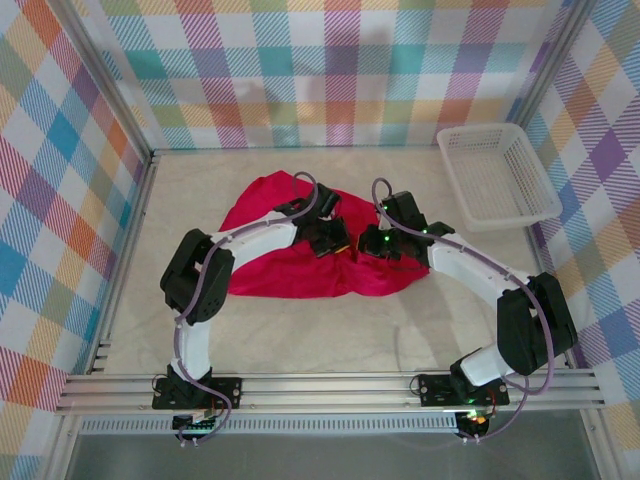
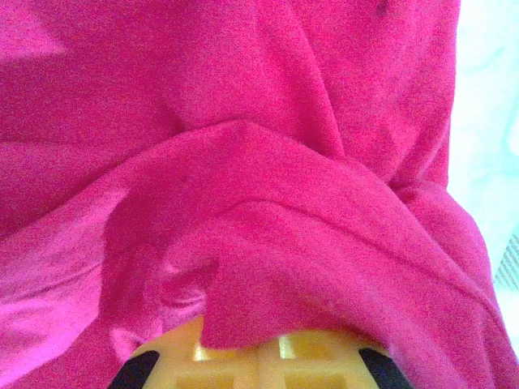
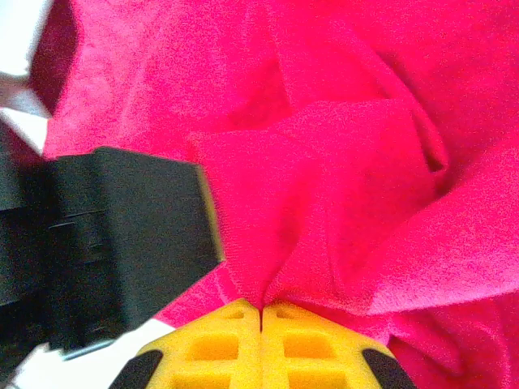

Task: Fold the inside-out t-shirt

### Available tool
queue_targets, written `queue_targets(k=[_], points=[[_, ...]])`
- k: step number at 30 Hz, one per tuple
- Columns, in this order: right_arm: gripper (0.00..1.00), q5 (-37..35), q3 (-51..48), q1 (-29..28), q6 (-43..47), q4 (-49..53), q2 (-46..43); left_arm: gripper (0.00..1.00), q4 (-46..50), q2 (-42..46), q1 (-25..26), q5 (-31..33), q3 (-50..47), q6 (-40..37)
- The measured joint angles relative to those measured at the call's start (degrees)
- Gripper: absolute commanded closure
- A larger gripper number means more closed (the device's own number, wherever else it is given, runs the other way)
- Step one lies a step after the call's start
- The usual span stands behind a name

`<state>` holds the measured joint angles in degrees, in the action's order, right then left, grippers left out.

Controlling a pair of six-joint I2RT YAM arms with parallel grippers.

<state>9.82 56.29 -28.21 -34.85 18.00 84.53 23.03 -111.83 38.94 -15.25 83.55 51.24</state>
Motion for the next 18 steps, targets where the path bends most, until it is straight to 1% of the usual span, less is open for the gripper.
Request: queue_targets(k=[3,6,8,10,12,15,16,18], points=[[1.0,-1.57,-0.24,1.22,0.68,0.68,0.63,1.0,1.7,2.56,0.0,0.24,0.44,-0.72],[1.0,-3.43,0.68,2.56,1.05,1.6,3.67,1.0,2.36,6.21,0.0,-0.52,0.72,-0.96],[0.92,-4.63,2.56,3.19,1.09,2.25,7.67,1.0,2.27,8.87,-0.02,-1.75,0.72,-0.92],[0.9,-5.18,4.83,3.54,1.11,2.86,11.43,1.0,1.92,11.13,-0.02,-3.41,0.72,-0.68],[0.85,-5.51,7.04,3.65,1.2,3.17,13.99,1.0,0.98,12.92,-0.26,-5.33,0.5,0.0],[0.73,-6.45,8.26,3.72,1.66,4.04,14.36,1.0,-2.82,15.39,-1.07,-8.94,-1.7,1.73],[0.65,-6.8,8.26,3.96,1.95,4.72,13.99,1.0,-4.48,16.2,-1.44,-10.23,-2.8,2.43],[0.57,-7.15,8.2,4.37,2.78,6.14,12.72,1.0,-8.15,17.14,-2.36,-12.48,-5.09,3.93]])
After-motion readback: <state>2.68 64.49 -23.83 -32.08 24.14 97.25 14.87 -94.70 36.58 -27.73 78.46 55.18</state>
